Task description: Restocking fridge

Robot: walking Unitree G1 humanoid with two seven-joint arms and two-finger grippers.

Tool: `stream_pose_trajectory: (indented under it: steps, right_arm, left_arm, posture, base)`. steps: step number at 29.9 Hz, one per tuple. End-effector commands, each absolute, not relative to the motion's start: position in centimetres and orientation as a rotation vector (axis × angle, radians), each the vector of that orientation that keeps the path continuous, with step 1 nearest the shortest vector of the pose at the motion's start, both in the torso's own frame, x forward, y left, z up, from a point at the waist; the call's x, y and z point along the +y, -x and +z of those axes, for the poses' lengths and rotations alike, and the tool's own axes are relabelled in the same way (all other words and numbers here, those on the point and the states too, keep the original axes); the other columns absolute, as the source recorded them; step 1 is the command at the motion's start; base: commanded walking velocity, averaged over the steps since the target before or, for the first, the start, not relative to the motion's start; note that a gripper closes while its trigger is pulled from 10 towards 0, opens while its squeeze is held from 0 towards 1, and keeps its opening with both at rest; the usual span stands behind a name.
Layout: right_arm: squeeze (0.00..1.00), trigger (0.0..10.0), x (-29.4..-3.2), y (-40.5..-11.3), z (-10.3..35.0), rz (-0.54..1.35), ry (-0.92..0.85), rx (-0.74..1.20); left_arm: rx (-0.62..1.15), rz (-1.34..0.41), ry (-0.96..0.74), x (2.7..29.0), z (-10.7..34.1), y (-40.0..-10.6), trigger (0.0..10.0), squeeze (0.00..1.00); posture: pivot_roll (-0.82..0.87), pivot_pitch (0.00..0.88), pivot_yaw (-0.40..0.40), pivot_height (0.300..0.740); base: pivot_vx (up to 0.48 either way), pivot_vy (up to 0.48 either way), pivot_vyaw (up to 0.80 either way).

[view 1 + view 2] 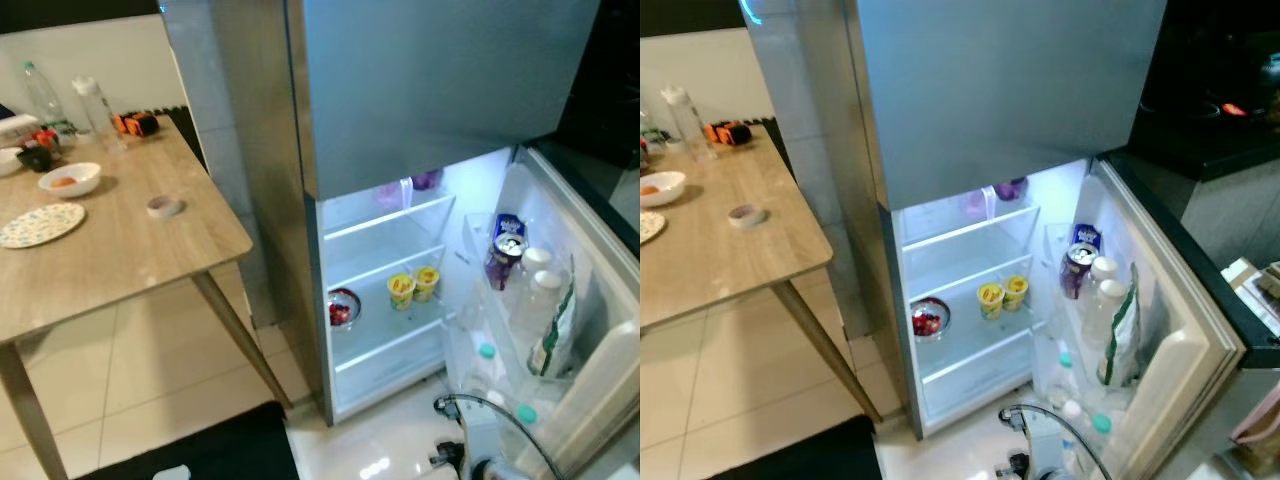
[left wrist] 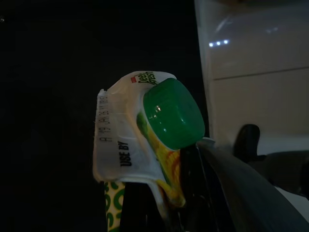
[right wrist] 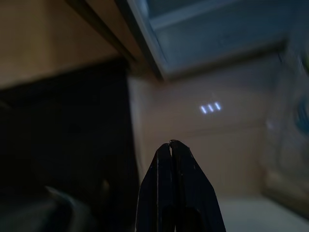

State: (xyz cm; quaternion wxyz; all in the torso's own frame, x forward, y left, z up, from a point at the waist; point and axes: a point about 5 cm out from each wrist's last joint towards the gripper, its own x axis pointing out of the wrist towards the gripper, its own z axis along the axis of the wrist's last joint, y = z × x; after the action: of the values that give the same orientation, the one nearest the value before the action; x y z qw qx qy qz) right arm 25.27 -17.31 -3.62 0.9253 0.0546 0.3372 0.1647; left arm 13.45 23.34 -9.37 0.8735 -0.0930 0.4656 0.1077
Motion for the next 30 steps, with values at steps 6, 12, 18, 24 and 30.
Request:
stream_pose_trajectory:
  steps: [6, 12, 18, 24, 30]
  right_arm:
    - [0.0, 10.0, -15.5, -28.8, 0.2, 0.506, -0.211, 0.465]
    - [0.0, 10.0, -16.3, -31.3, 2.9, 0.435, -0.163, 0.333]
    - [0.0, 10.0, -18.2, -32.6, 3.9, 0.306, 0.025, 0.38]
    - [0.0, 10.0, -20.6, -33.2, 4.6, 0.156, 0.099, 0.398]
    - [0.0, 10.0, -22.1, -33.4, 5.1, 0.066, 0.12, 0.4]
  left_arm:
    - [0.979, 0.228, 0.183, 23.7, -9.3, -13.2, 10.0, 0.0]
    - [0.984, 0.22, 0.186, 23.4, -9.5, -13.1, 10.0, 0.0]
    - [0.991, 0.225, 0.188, 23.3, -9.6, -12.8, 10.0, 0.0]
    - [0.993, 0.23, 0.193, 23.3, -9.7, -12.6, 10.0, 0.0]
    - [0.993, 0.231, 0.194, 23.3, -9.7, -12.6, 10.0, 0.0]
  posture:
    - [-0.04, 0.005, 0.017, 0.74]
    - [-0.05, 0.016, 0.011, 0.74]
    - [-0.05, 0.02, 0.007, 0.74]
    - [-0.05, 0.023, 0.001, 0.74]
    - [-0.05, 0.023, 0.001, 0.74]
  base:
    - [0.0, 0.0, 0.0]
    - [0.0, 0.0, 0.0]
    - [0.0, 0.0, 0.0]
    - [0.0, 0.0, 0.0]
    - [0.0, 0.0, 0.0]
